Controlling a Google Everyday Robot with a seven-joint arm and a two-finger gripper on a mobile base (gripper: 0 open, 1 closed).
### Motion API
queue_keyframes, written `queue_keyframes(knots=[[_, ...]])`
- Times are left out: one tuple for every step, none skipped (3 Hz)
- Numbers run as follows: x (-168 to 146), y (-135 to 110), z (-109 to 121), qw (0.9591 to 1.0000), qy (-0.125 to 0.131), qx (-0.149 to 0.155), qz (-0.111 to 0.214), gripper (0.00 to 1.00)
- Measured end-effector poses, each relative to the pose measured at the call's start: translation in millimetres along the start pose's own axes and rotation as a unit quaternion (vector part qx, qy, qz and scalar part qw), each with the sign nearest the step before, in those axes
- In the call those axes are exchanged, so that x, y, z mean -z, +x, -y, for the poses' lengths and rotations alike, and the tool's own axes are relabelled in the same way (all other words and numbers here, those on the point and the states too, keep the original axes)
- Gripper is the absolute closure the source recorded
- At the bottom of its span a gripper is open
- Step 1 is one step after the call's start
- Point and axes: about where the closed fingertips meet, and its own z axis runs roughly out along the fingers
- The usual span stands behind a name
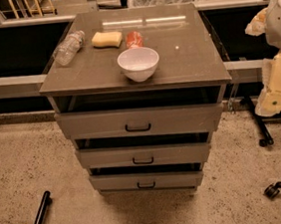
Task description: Open bottom drawer
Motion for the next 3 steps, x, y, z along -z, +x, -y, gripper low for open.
queue_keyframes(knots=[[0, 0, 0, 1.0, 0.0, 0.0, 0.0, 0.0], [1, 0, 3, 0.9999, 0.006, -0.01, 0.005, 0.0], [-51, 13, 3, 0.9986, -0.023, -0.025, 0.041, 0.0]])
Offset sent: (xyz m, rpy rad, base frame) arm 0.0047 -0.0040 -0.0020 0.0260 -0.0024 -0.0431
